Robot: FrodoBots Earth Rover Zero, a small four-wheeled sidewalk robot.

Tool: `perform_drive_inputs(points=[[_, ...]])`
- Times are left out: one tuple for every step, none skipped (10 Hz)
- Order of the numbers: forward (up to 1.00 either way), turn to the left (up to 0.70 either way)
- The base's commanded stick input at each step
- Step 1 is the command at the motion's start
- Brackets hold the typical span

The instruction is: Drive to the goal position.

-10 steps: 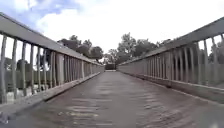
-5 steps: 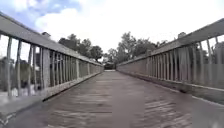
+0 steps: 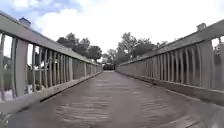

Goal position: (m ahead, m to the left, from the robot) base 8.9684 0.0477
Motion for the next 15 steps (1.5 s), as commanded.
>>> perform_drive_inputs(points=[[1.00,0.00],[1.00,0.00],[1.00,0.00],[1.00,0.00],[1.00,0.00],[1.00,0.00],[1.00,0.00],[1.00,0.00],[1.00,0.00],[1.00,0.00],[1.00,0.00],[1.00,0.00],[1.00,0.00],[1.00,0.00],[1.00,0.00]])
